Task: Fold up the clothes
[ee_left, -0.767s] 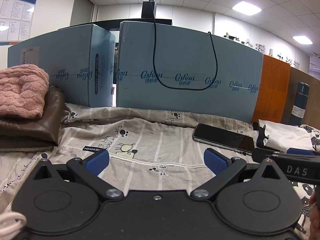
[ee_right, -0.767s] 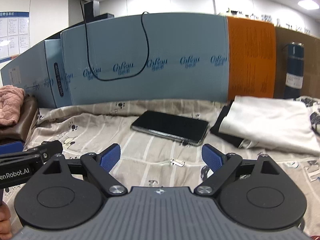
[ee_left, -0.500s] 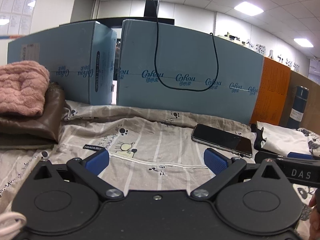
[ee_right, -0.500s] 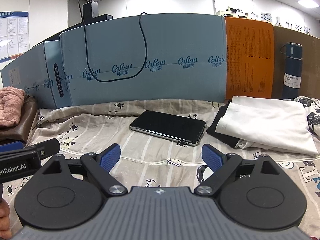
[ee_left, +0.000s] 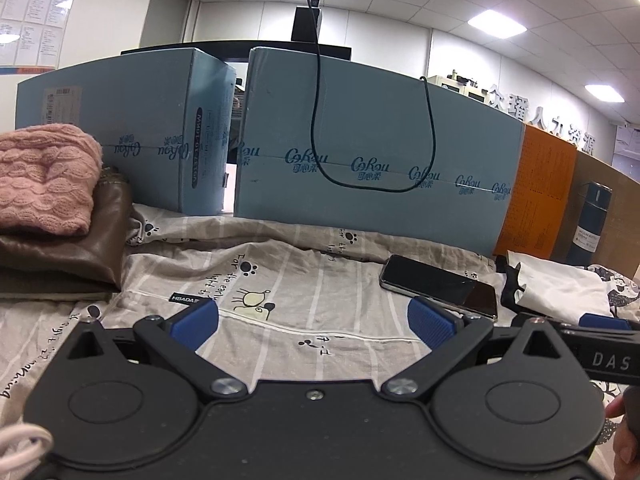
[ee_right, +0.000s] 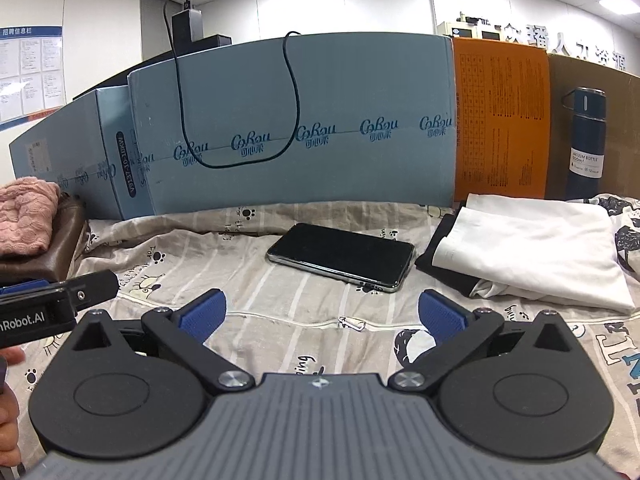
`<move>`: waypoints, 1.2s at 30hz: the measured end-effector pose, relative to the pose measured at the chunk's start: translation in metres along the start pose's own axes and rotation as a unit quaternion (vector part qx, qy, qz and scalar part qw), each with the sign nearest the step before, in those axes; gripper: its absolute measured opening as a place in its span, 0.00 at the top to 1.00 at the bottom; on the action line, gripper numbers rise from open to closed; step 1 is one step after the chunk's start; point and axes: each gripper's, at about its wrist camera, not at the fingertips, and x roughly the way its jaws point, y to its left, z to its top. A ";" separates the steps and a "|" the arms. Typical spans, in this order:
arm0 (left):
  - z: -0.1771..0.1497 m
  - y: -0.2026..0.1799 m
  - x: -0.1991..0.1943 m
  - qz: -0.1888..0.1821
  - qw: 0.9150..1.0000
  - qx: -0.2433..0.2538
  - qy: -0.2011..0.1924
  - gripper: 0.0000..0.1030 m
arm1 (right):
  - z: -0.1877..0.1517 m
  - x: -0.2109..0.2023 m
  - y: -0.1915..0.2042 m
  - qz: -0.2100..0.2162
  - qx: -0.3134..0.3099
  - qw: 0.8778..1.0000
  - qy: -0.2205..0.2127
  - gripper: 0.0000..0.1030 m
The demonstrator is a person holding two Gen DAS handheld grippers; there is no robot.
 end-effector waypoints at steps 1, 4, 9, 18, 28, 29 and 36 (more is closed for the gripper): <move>0.000 0.000 0.000 0.002 1.000 0.000 0.001 0.00 | 0.000 0.000 0.000 -0.001 0.000 1.000 0.001 0.00; 0.000 -0.001 0.001 0.003 1.000 0.003 0.007 0.00 | 0.000 0.002 0.000 -0.003 0.002 1.000 0.013 0.00; 0.002 -0.002 0.000 0.001 1.000 0.008 0.014 0.00 | -0.002 0.003 0.002 -0.004 -0.002 1.000 0.019 0.00; 0.009 -0.003 -0.011 0.001 0.999 0.030 0.022 0.00 | 0.001 0.000 0.002 -0.006 0.004 0.999 0.039 0.00; 0.016 0.007 -0.035 0.010 0.999 0.025 0.021 0.00 | 0.006 -0.023 0.011 -0.023 -0.022 0.998 0.054 0.00; 0.017 0.008 -0.038 0.010 0.999 0.024 0.020 0.00 | 0.007 -0.025 0.012 -0.023 -0.022 0.998 0.055 0.00; 0.020 0.013 -0.056 -0.006 1.000 0.012 0.000 0.00 | 0.009 -0.041 0.017 -0.024 -0.018 0.998 0.058 0.00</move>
